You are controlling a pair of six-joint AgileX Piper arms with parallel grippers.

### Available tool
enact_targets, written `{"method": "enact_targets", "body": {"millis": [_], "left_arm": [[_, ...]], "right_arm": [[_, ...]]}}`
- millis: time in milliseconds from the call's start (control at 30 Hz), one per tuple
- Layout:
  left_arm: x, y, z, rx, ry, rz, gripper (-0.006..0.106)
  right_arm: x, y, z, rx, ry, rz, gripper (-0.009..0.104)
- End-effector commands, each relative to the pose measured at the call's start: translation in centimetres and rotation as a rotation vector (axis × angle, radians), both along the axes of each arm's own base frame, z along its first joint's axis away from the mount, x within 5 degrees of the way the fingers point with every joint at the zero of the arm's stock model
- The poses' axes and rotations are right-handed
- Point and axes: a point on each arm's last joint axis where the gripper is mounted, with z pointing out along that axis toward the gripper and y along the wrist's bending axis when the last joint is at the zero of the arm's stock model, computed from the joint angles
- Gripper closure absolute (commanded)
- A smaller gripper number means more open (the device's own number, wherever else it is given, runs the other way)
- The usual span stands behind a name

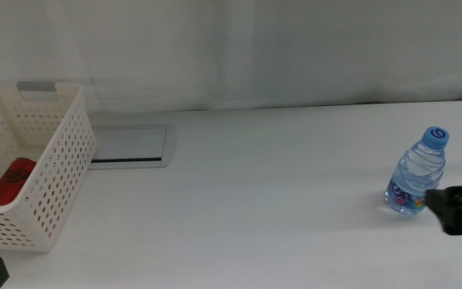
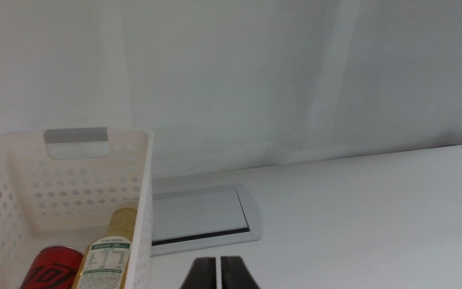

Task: Use arms to grab the bottles and put them into the dustbin to the left of the table.

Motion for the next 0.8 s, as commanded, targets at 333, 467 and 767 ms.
{"method": "enact_targets", "body": {"millis": [333, 467, 767], "left_arm": [[0.1, -0.1, -0.2, -0.004, 0.010, -0.008, 0.103], [0.1, -0.1, -0.2, -0.004, 0.010, -0.008, 0.103], [0.1, -0.1, -0.2, -0.004, 0.010, -0.008, 0.103]], "right_arm": [[4.6, 2.5, -4.1, -0.087, -0.105, 0.032, -0.008], [5.4, 2.5, -5.5, -0.108, -0.108, 0.014, -0.008], [6.6, 2.5, -8.3, -0.112, -0.091, -0.038, -0.008]]}}
